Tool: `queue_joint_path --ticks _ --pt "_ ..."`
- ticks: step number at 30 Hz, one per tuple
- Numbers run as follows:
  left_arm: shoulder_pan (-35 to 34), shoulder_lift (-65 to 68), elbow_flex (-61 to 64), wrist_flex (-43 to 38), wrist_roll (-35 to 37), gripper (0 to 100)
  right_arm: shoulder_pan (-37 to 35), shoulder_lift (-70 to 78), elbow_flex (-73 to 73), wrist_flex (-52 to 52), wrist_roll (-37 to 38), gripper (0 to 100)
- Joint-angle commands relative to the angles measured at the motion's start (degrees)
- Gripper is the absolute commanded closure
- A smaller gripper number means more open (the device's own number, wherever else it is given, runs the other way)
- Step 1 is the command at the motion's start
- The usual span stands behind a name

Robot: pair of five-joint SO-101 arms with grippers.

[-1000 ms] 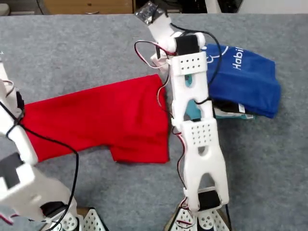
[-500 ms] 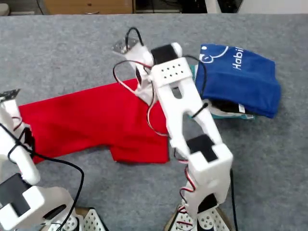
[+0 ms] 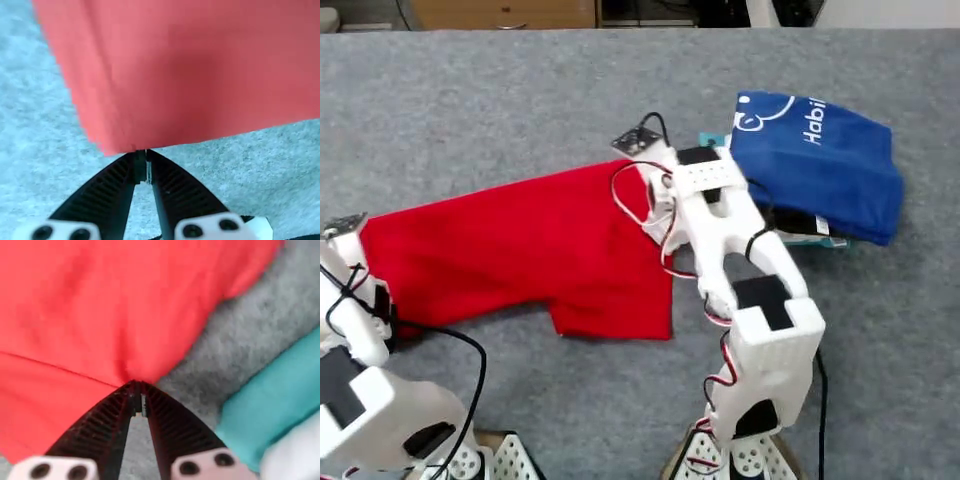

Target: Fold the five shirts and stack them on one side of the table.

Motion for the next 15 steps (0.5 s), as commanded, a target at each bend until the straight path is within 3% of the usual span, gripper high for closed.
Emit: queue_joint_path --ticks 1,7,15 --pt "-1.85 0.13 -3.87 -0.26 -0.62 98 0.92 -0.31 -0.04 1.23 1.93 99.6" --pt "-1.85 -0.31 -5.27 -0.18 -1.14 98 -5.93 -9.54 -1.27 7.47 2.20 99.6" --pt "-1.14 -8.57 -8.79 6.95 1.05 98 -6.46 -22.37 -0.84 8.00 2.20 99.6"
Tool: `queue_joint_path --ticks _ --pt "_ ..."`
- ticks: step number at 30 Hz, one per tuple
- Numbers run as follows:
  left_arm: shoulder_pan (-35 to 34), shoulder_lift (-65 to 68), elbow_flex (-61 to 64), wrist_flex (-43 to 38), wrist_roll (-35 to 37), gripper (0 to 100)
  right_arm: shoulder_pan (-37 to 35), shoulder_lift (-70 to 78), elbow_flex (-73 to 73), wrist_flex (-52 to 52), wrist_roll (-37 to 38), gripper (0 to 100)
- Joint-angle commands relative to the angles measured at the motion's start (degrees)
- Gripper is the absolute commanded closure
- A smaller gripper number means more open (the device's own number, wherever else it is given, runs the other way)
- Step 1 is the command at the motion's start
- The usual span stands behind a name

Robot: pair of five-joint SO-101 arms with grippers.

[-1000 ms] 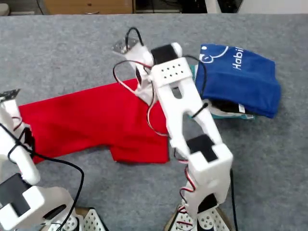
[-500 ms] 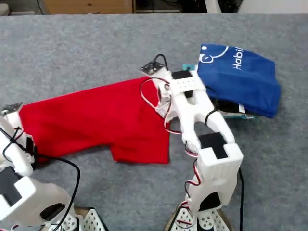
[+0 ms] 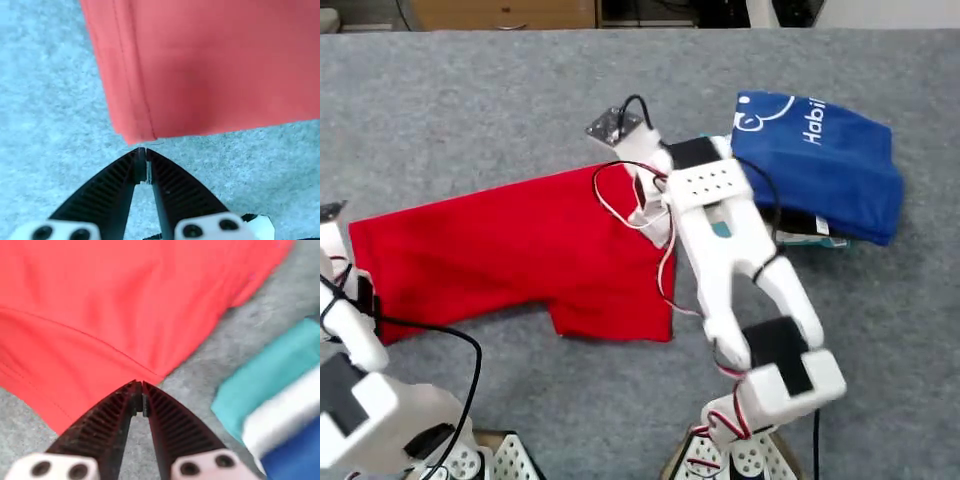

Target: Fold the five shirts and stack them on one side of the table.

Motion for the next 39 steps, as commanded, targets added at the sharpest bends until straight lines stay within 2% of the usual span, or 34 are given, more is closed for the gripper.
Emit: queue_joint_path --ticks 1,4,9,12,18,22,28,30,33,36,39 --pt "0.62 -6.29 -2.81 1.05 2.02 98 -1.10 -4.62 -0.84 0.26 0.53 99.6" --pt "2.46 -7.78 -0.26 -3.16 4.04 98 -1.27 -3.30 -0.75 -0.09 0.18 99.6" --pt "5.27 -2.51 5.54 -11.78 4.48 98 -1.27 1.45 -0.92 -0.26 0.18 99.6" --pt "3.87 2.07 4.92 -13.80 4.31 98 -0.92 4.44 -0.66 -0.26 0.53 99.6" --pt "-1.67 7.08 -1.41 -12.75 3.52 98 -1.89 4.35 -0.84 1.23 0.62 99.7" --pt "-3.08 6.64 -2.73 -12.04 2.02 98 -7.87 -4.09 0.40 6.07 5.01 99.7" --pt "-4.84 6.29 -6.59 -0.53 0.88 98 -19.47 -16.13 12.26 7.56 14.86 99.3" --pt "-6.86 4.26 -6.77 -0.35 0.70 98 -23.08 -17.54 17.63 6.86 15.91 97.7" --pt "-9.93 -0.48 -6.77 -0.53 0.18 98 -27.12 -17.71 23.87 4.13 16.09 88.4" --pt "-11.60 -5.58 -4.84 -0.88 -3.52 98 -30.02 -17.71 27.21 -0.35 16.00 80.0" --pt "-12.13 -10.24 0.44 -4.22 -4.84 98 -31.43 -17.19 28.70 -4.40 15.74 80.4"
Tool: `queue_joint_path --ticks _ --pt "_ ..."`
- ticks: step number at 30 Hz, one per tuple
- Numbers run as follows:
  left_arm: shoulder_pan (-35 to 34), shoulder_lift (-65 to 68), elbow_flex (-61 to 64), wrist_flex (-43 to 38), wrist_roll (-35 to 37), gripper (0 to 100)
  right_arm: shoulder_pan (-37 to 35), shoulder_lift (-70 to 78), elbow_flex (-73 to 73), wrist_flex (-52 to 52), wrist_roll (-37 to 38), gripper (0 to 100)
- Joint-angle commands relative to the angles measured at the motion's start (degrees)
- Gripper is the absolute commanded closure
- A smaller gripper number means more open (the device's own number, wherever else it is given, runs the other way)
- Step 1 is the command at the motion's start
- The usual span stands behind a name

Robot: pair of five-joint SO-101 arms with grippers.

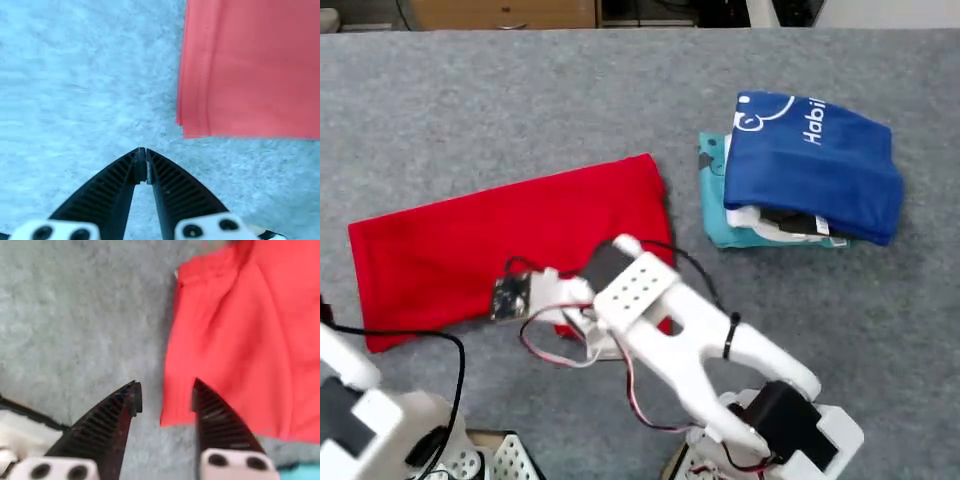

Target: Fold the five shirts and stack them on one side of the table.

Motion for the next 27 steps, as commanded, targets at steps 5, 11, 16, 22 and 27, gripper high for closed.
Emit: queue_joint_path --ticks 5,11,16,22,27 --pt "-0.97 -11.74 11.69 -6.42 -1.23 98 -1.54 6.64 1.45 -8.97 0.35 80.6" --pt "-2.55 -17.98 13.71 -6.59 -1.23 98 -1.45 18.42 0.57 -15.12 0.44 80.7" --pt "-4.13 -20.70 13.80 -6.59 -3.87 98 -1.45 19.03 -1.10 -13.98 0.44 80.7" --pt "-5.36 -22.02 13.63 -6.24 -4.04 98 2.24 19.12 -1.36 -13.98 0.09 97.3" --pt "-5.36 -23.34 13.71 -6.15 -4.04 98 5.05 19.12 -2.33 -13.98 -3.08 99.8"
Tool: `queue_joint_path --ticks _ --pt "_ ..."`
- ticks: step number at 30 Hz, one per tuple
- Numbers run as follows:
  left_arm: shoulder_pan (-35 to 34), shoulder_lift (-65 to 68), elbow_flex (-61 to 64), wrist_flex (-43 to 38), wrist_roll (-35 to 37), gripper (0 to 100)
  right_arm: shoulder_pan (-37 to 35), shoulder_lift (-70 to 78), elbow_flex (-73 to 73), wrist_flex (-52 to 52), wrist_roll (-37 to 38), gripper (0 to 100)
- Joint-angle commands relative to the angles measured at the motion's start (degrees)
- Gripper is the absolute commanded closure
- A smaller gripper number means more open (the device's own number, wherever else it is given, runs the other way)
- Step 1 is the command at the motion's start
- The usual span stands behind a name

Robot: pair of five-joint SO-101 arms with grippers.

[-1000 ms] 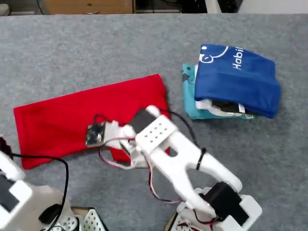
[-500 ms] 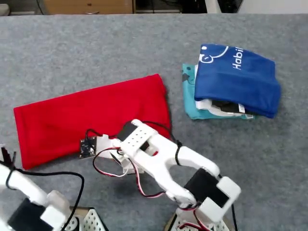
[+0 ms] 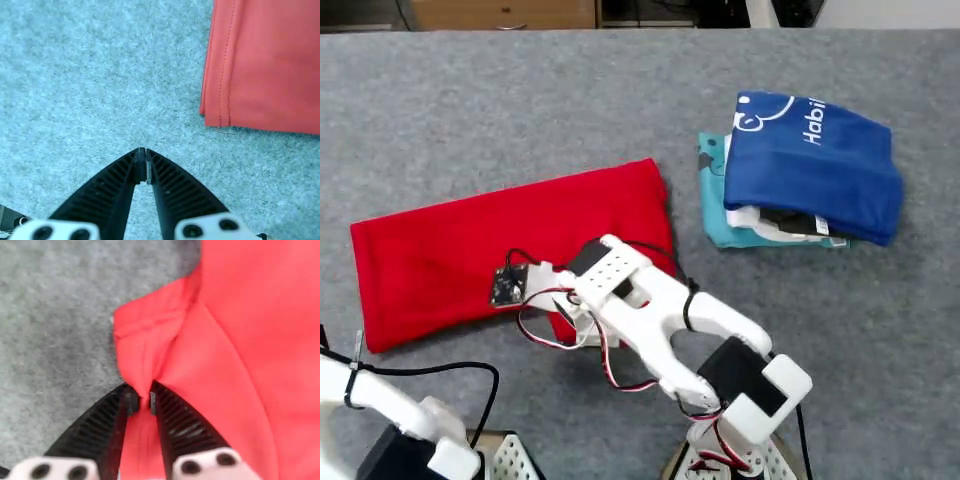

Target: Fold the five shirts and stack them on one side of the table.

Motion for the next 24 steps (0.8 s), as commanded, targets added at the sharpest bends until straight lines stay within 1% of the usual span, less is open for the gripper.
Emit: queue_joint_path --ticks 1,6,13,17,19,22,24 --pt "-0.53 -2.15 -0.35 -0.26 -0.44 98 2.42 0.57 -0.31 0.09 -1.49 99.8" --pt "-0.53 -3.21 -0.35 -0.26 -0.44 98 2.95 0.57 -4.88 4.13 -1.76 99.8" --pt "-0.62 -3.91 -0.26 -0.26 -0.44 98 2.95 0.66 -21.05 17.58 -1.05 99.8" --pt "-0.70 -4.26 -0.26 -0.26 -0.26 98 3.12 0.66 -28.88 22.59 3.34 99.8" --pt "-0.70 -4.62 0.09 -0.26 -0.44 98 4.09 1.63 -31.78 23.91 6.95 99.8" --pt "-1.49 -5.23 0.09 -0.26 -0.44 98 5.58 3.74 -35.47 23.82 14.51 99.8" --pt "-1.76 -5.58 -0.09 -0.62 -0.53 98 5.93 5.76 -38.11 22.33 16.97 99.8"
